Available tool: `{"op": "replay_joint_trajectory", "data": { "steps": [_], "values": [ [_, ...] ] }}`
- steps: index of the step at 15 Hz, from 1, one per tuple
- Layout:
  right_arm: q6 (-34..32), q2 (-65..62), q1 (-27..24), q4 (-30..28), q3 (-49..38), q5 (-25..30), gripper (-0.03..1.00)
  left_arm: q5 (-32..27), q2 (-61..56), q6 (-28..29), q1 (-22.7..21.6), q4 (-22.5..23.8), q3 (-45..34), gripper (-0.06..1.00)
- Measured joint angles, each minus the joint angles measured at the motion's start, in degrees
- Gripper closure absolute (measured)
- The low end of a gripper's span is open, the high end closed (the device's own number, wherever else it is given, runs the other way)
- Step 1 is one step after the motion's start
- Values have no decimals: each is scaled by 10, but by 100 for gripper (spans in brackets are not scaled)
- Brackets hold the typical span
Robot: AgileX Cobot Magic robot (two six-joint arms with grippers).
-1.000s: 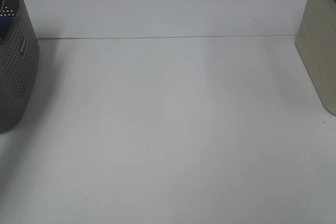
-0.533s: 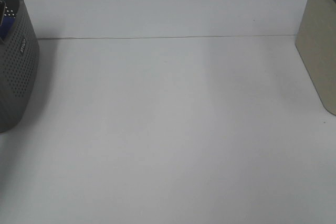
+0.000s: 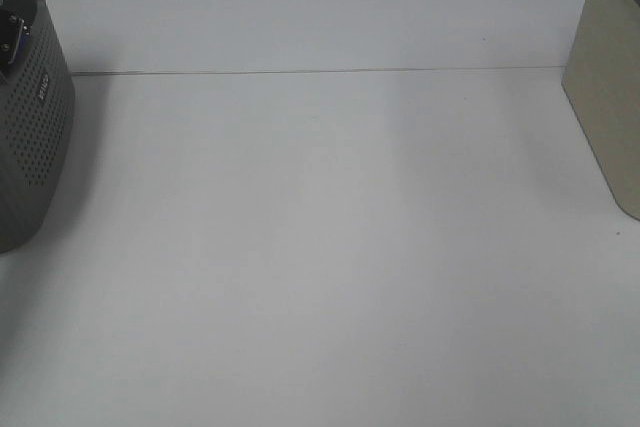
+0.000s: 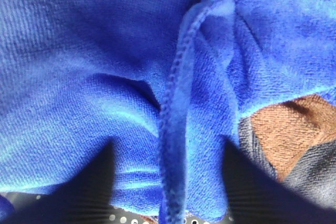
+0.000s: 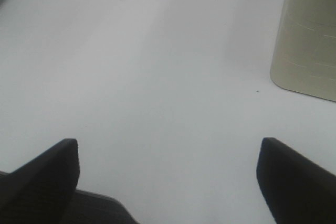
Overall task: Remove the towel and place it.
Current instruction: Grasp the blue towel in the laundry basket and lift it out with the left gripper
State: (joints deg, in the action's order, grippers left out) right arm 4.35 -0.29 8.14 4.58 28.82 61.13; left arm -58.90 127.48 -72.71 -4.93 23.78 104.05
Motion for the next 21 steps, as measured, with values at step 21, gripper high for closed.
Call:
{"op": "replay_joint_trajectory", "data": {
  "steps": [21],
  "values": [
    [0, 0, 0, 0, 0, 0, 9, -28, -233, 172, -1, -167, 0, 94]
  ]
}}
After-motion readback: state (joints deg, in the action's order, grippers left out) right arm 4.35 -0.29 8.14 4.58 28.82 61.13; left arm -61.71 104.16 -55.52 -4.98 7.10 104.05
